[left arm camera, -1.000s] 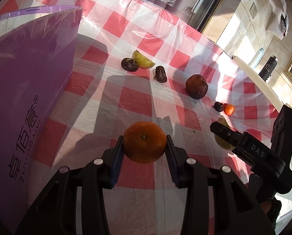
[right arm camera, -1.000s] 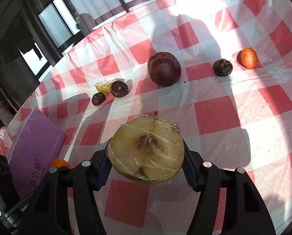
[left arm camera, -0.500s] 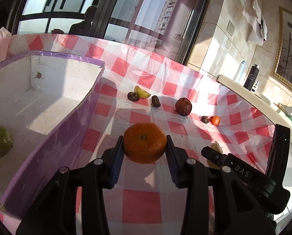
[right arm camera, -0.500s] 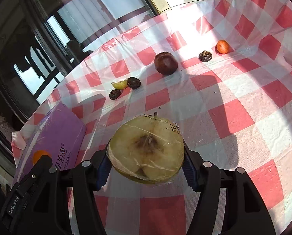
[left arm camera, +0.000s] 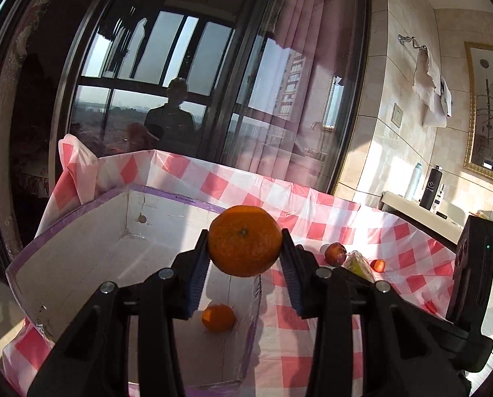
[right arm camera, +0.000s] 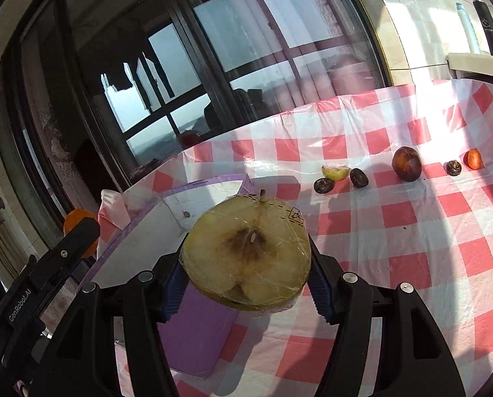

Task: Organize fruits
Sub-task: 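Carry the orange and pear half into the white box and release both, then return to the table and grasp another orange with the right tool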

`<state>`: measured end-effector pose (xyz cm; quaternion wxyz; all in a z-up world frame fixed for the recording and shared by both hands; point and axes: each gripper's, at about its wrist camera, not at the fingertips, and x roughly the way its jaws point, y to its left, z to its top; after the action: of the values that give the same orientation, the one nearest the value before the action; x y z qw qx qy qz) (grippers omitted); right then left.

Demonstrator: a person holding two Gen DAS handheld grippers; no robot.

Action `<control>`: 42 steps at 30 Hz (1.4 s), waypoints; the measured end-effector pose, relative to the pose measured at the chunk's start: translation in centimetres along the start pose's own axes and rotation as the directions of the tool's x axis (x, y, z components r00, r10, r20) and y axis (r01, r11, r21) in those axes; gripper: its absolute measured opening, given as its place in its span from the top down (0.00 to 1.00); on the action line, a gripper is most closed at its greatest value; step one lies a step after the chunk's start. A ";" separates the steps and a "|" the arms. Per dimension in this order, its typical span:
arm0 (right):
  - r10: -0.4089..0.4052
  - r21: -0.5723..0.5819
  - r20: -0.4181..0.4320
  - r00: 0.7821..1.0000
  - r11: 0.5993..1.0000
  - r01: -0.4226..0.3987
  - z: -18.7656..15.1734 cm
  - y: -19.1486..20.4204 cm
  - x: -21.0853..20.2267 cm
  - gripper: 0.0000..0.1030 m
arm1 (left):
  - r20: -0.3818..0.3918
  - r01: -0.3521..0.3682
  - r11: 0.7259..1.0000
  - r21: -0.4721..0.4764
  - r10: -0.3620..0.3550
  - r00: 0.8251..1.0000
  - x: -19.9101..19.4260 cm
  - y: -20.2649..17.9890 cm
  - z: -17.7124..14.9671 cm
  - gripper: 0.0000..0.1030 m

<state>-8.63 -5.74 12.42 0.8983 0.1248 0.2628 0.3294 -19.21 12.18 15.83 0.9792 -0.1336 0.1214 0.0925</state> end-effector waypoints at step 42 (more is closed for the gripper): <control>-0.361 -0.656 -0.493 0.791 0.752 -0.066 -5.3 14.1 14.9 0.26 | -0.584 -0.142 0.916 0.376 0.353 0.731 9.8 12.1 -2.3 0.43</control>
<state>-9.37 14.98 7.82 0.7808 -0.3221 0.4098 0.3445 -12.91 24.48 8.20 0.8651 0.0139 0.4776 0.1527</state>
